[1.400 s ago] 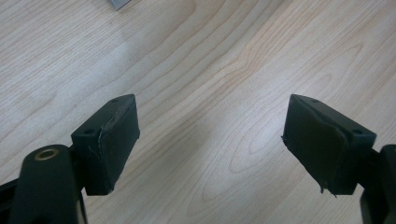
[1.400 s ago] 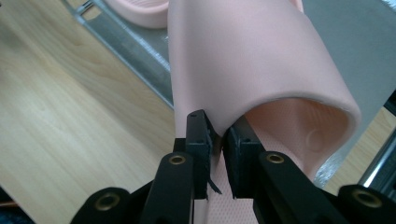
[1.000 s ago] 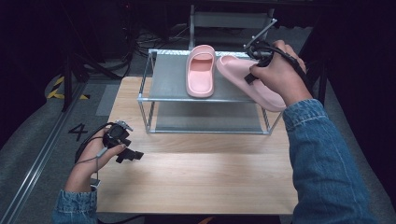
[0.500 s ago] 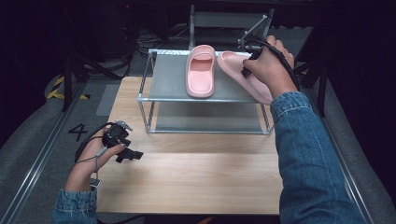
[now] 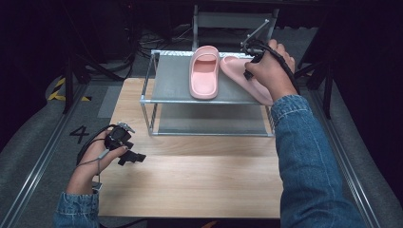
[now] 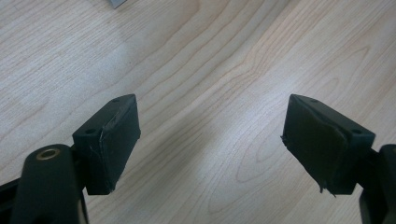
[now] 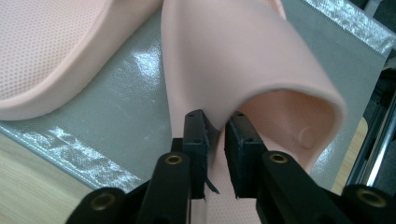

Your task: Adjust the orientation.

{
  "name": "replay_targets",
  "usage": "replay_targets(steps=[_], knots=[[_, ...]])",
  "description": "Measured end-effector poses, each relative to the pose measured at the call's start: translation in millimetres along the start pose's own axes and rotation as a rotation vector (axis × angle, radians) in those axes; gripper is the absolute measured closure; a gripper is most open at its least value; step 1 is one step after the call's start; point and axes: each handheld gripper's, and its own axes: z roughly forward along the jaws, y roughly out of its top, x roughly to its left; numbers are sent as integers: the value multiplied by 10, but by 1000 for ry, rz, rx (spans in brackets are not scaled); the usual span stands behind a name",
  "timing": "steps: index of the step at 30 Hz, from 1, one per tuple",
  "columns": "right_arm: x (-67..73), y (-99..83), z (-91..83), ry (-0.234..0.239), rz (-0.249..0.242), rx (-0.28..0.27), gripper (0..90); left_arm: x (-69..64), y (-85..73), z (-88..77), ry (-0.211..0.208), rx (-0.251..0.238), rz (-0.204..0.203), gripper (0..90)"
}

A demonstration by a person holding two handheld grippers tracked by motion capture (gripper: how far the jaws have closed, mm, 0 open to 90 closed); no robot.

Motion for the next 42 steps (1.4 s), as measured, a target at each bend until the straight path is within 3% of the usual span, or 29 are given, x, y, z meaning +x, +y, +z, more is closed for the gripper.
replay_targets(steps=[9, 19, 27, 33, 37, 42], knots=[[18, -97, -123, 2, -9, -76, 619, 8, 35, 13, -8, 4, 5, 196], [-122, -380, -345, 32, 35, -146, 576, -25, 97, -12, 2, 4, 25, 193], [-388, -660, -373, 8, 98, -114, 623, -57, 131, 4, 6, 15, 37, 192], [-594, -877, -300, -22, 142, -52, 743, -50, 133, 13, 14, 20, 41, 192], [-683, -1019, -208, -29, 164, 1, 822, -50, 126, 11, 8, 21, 40, 192], [-708, -1114, -150, -20, 177, 30, 859, -47, 117, 18, 7, 27, 34, 192]])
